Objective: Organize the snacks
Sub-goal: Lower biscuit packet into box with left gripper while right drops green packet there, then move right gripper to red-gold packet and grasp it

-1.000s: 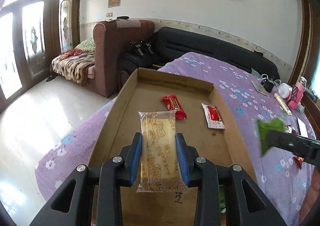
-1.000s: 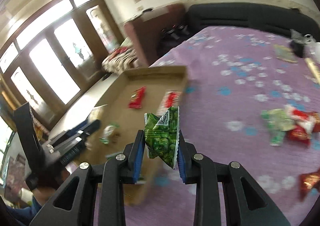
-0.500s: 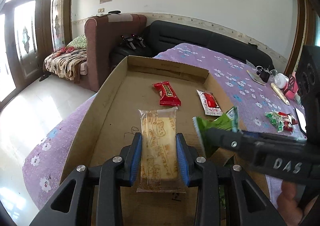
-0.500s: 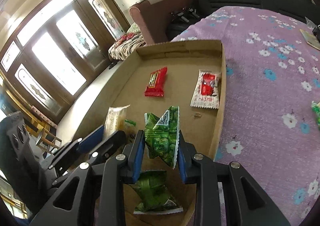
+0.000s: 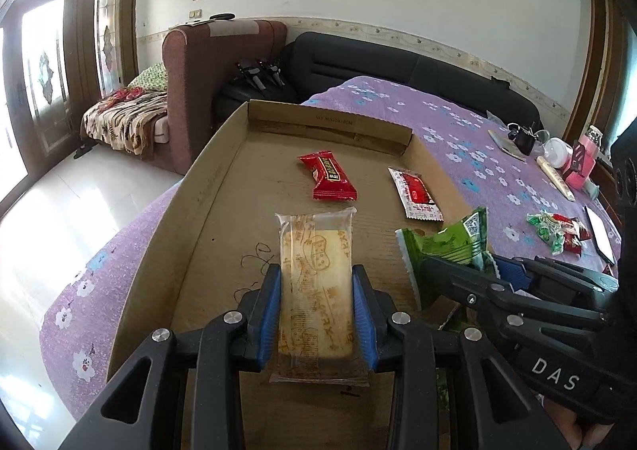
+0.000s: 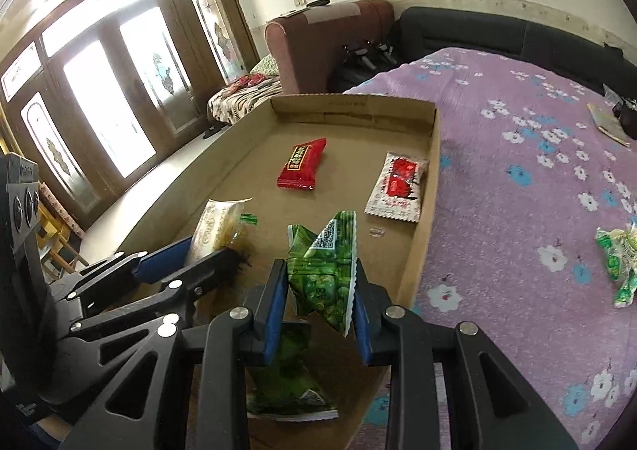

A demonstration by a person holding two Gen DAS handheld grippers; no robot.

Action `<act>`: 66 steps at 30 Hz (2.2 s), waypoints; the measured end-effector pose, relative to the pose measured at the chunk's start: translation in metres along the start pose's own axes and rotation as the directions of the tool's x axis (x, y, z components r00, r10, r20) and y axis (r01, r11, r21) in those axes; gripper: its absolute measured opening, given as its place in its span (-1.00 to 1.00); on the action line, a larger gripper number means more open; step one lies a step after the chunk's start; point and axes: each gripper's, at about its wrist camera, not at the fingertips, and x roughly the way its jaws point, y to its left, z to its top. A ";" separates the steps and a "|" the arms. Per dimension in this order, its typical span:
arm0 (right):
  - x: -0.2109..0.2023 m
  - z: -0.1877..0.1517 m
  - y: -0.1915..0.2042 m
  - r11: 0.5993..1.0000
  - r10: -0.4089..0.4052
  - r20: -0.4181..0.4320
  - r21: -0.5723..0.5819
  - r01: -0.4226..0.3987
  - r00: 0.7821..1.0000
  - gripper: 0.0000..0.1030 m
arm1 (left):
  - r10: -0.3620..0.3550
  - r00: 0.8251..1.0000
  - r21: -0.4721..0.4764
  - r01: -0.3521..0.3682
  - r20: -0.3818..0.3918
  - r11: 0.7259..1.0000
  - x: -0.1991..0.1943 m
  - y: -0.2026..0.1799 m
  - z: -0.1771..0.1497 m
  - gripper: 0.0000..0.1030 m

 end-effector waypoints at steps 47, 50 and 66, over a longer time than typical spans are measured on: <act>-0.034 0.016 -0.034 0.970 -0.179 0.137 0.188 0.152 0.974 -0.19 | 0.045 0.993 -0.039 -0.041 0.109 0.998 -0.020 0.005 -0.004 0.48; -0.048 0.019 -0.044 0.957 -0.194 0.139 0.243 0.156 0.971 -0.09 | 0.043 0.992 -0.042 -0.038 0.115 0.998 -0.021 0.006 -0.005 0.48; -0.188 -0.049 -0.176 0.729 -0.458 0.056 0.595 0.338 0.887 0.02 | 0.042 0.990 -0.043 -0.036 0.136 0.998 -0.024 0.005 -0.007 0.49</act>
